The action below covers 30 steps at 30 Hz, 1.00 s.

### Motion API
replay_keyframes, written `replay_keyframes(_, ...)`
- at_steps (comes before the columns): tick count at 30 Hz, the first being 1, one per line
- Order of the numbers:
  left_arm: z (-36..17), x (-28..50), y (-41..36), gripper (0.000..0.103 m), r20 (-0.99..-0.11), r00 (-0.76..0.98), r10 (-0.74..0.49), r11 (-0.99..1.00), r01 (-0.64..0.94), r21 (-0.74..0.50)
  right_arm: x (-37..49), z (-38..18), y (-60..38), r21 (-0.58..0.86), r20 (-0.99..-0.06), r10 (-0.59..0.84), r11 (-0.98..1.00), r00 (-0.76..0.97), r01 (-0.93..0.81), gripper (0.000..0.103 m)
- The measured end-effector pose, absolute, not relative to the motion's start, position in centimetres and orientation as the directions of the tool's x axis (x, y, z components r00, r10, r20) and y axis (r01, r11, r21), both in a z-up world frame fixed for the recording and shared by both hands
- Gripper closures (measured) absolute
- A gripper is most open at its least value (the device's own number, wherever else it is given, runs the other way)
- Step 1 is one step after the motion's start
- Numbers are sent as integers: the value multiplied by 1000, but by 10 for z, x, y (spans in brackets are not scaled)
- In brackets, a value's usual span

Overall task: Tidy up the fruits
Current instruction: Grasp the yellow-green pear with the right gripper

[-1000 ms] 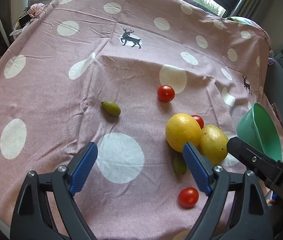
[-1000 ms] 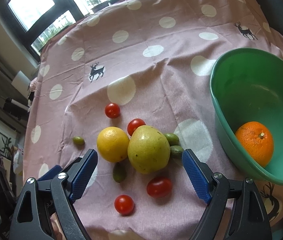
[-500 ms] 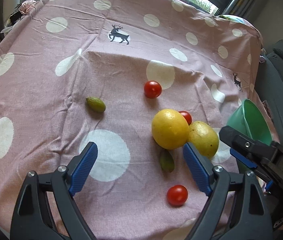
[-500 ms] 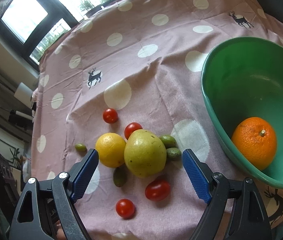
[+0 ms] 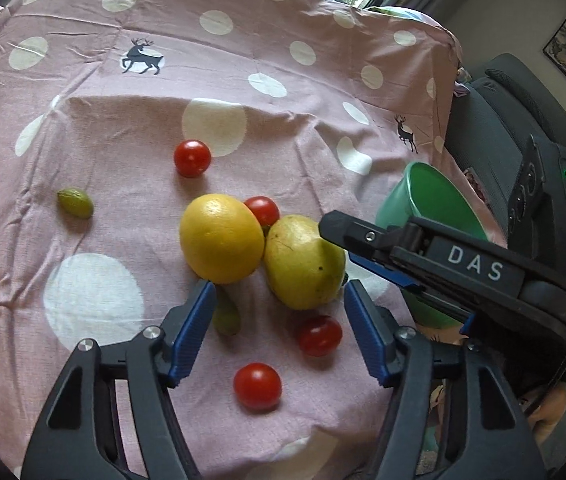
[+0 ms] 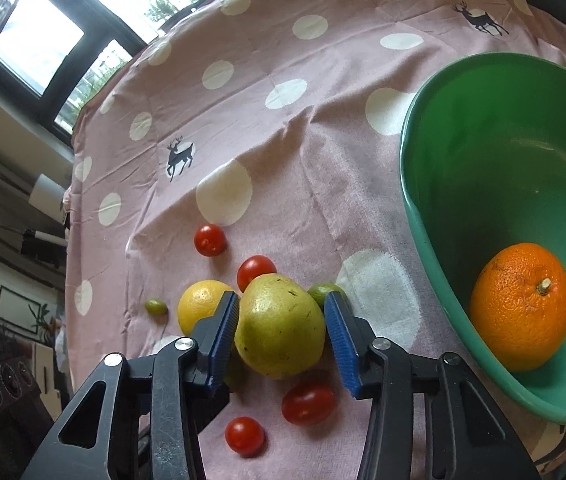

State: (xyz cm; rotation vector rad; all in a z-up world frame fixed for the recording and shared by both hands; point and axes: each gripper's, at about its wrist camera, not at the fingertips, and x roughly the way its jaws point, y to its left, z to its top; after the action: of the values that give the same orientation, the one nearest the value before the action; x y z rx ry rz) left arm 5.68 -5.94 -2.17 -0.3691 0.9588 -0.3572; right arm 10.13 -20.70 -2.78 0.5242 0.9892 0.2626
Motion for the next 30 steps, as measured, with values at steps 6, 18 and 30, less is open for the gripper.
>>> replay_keyframes(6, -29, 69, -75, 42, -727, 470, -501, 860, 173, -481, 106, -34, -211, 563, -720, 471, 826, 510, 31, 57)
replay_keyframes(18, -38, 79, -78, 48, -729, 460, -507, 856, 170, -488, 111, -39, -209, 589, -708, 508, 808, 491, 13, 56)
replay_keyframes(30, -51, 85, -78, 51, -737, 425, -526, 844, 151, -515, 112, -40, -209, 581, -713, 503, 814, 489, 8, 56)
